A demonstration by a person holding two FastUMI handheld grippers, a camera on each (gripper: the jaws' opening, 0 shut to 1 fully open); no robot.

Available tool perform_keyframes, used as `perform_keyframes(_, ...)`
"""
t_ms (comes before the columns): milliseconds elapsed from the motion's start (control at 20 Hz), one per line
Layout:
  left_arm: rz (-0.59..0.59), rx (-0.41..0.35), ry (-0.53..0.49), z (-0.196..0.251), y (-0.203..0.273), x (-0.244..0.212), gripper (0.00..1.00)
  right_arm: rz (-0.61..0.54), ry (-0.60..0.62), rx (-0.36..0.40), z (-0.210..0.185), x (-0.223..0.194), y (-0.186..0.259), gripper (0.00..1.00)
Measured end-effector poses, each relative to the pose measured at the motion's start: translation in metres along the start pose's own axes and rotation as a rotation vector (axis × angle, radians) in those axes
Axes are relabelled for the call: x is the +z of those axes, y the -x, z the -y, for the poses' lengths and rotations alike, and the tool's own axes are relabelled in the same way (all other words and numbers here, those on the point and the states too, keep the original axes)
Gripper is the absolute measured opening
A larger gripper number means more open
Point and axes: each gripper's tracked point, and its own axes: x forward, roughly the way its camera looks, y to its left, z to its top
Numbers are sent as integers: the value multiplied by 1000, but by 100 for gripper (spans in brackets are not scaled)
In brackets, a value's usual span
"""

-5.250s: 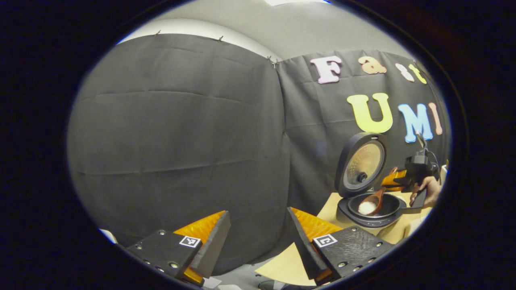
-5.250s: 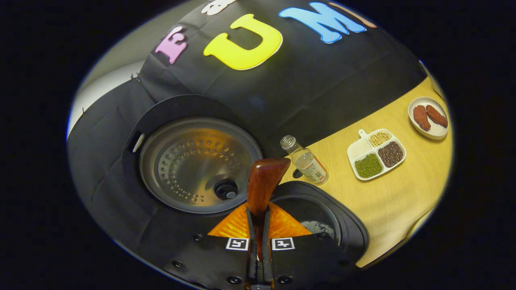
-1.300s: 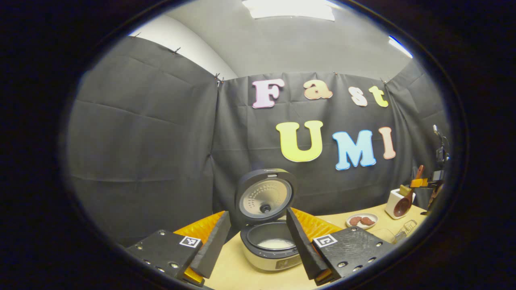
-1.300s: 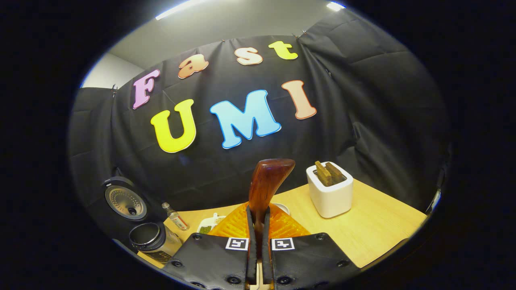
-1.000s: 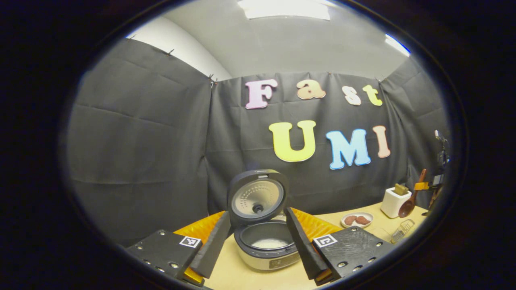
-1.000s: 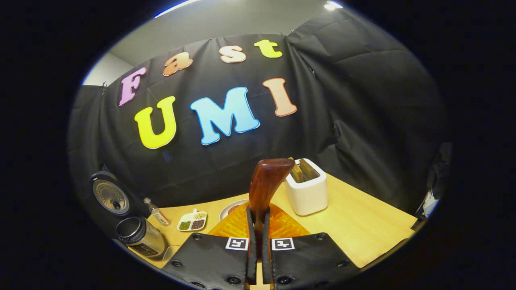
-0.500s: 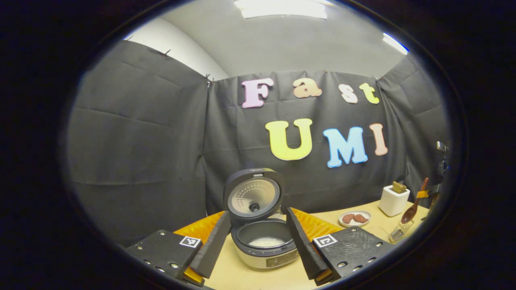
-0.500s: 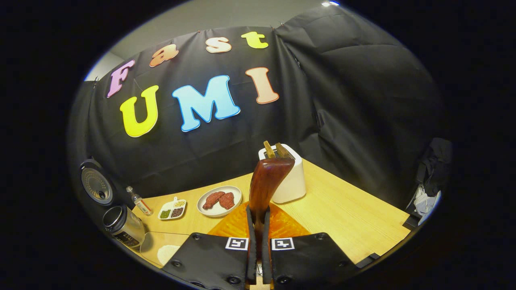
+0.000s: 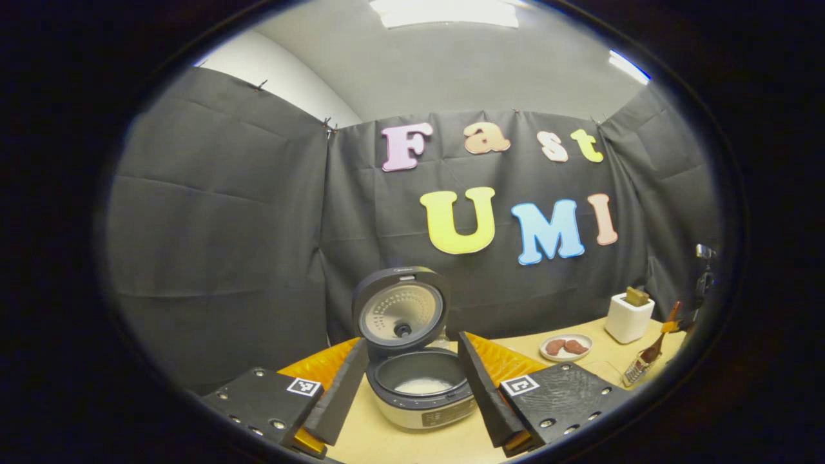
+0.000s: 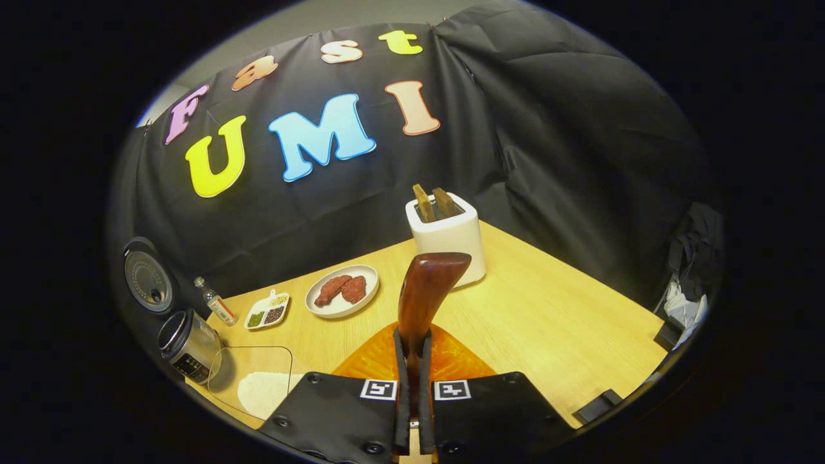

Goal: Close the left gripper, press the button to open the rice cooker; take a wooden spoon from the chopstick holder with the right hand, scoop a spoonful of rice and pour it into the rice cooker, then put the wooden spoon back into the chopstick holder.

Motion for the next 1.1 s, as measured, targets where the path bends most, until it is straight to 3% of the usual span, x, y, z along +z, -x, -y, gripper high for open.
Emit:
perform_keyframes(250,-1,2,-18,-1,0,1,84,-40,-9,10,-1,-15,-2,9)
perform_keyframes(300,-2,0,-19,0,-1,2,84,-47,-11,15,-1,-16,-1,5)
perform_keyframes(650,12,-19,-15,10,-9,7,84,-29,31,22,1,-10,12,24)
perform_keyframes(700,14,-25,-13,13,-10,8,84,-20,54,9,6,-7,17,50)
perform_keyframes(750,15,-31,-11,15,-12,8,84,-13,74,-1,9,-5,20,51)
perform_keyframes(850,15,-40,-1,19,-18,6,84,-4,102,-24,17,-2,29,78)
perform_keyframes(900,12,-45,6,20,-22,6,84,8,112,-40,22,3,34,81)
perform_keyframes(950,11,-47,12,21,-26,5,85,23,118,-46,25,9,39,73)
perform_keyframes(1000,9,-50,17,21,-30,5,84,39,126,-60,27,14,47,93)
perform_keyframes(1100,12,-54,21,20,-41,7,84,94,157,-99,33,35,60,98)
